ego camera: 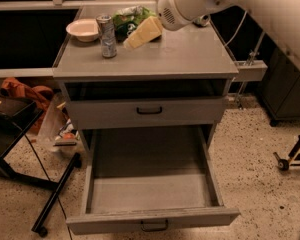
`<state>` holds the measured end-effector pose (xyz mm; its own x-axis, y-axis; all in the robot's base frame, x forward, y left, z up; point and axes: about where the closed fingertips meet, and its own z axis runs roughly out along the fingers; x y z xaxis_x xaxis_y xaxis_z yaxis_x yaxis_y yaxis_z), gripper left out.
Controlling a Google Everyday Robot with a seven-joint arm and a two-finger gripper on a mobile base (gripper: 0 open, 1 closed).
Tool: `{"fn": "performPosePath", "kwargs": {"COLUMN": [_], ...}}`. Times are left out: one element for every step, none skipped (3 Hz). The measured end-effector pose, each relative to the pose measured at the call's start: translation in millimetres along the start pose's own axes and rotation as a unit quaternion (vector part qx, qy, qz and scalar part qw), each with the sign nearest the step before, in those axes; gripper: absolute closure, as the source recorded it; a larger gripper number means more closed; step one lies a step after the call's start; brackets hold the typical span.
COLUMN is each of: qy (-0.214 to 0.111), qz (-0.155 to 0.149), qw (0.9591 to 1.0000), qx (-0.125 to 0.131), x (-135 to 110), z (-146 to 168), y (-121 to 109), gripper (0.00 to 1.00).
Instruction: Place redbull can into middle drawer
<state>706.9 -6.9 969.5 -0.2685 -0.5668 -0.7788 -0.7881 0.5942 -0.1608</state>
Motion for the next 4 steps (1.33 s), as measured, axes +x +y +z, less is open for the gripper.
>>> {"fn": "performPosePath", "kwargs": {"qy": [-0.025,-0.052,-0.071,-0.081], "qz": [0.017,0.025,0.035,0.043], "qw": [0.9995,0.9982,0.9966,0.9951], "qx": [-0.007,-0.014,-0.022,-0.037], "x": [-18,-40,-60,-72], "z": [55,103,139,168], "y": [-5,-6,-3,3], "gripper": [0.00,0.00,0.00,0.00]}}
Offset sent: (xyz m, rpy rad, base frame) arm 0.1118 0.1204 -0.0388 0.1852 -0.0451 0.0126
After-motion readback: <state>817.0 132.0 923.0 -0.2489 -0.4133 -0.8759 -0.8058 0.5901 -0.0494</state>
